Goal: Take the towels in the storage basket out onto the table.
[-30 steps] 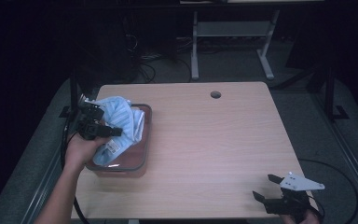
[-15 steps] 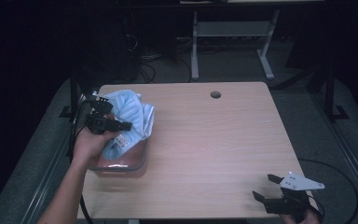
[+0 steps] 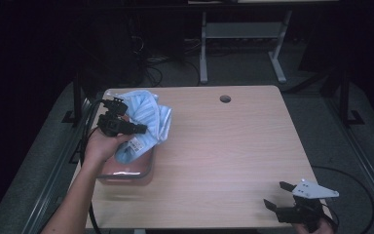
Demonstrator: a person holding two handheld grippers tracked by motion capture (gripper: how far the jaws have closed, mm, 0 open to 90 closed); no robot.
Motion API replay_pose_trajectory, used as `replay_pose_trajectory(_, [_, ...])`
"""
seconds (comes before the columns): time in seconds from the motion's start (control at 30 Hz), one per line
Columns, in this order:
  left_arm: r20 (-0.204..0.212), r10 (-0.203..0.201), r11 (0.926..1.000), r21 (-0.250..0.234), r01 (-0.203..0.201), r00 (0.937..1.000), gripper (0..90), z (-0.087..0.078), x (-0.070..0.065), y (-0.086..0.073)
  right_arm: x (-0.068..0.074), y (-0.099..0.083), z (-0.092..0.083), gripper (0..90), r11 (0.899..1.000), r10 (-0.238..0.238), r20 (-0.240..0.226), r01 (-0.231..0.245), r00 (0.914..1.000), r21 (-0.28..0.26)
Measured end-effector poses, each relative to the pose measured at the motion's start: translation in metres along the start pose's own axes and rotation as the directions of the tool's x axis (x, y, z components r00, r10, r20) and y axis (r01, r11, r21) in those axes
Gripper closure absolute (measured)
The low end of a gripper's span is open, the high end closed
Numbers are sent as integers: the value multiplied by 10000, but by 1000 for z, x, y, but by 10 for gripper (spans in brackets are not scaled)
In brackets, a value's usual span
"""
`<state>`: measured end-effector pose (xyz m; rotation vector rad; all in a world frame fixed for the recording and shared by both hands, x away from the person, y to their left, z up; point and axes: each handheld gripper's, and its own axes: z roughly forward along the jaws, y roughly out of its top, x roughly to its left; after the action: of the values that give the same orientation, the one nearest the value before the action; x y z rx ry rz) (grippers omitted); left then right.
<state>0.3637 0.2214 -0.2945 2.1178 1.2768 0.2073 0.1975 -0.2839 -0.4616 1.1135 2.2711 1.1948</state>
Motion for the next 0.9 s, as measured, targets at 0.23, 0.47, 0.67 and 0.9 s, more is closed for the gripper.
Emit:
replay_pose_trajectory(0.23, [153,232,9997,-52,-232,9996,609,2,-11,7,-1,0,0,144,10000,-2,-4,1,10000,-11])
replay_pose_trajectory(0.47, [372,547,9985,-21,-547,9978,607,8,-25,17,-1,0,0,144,10000,17,-15,-17,10000,-30])
replay_pose_trajectory(0.67, [507,647,9979,6,-648,9966,607,15,-33,22,-2,0,1,144,10000,25,-25,-26,10000,-49])
replay_pose_trajectory(0.9, [708,813,9966,69,-820,9942,605,25,-43,27,-2,0,1,144,10000,-8,-17,8,10000,-56])
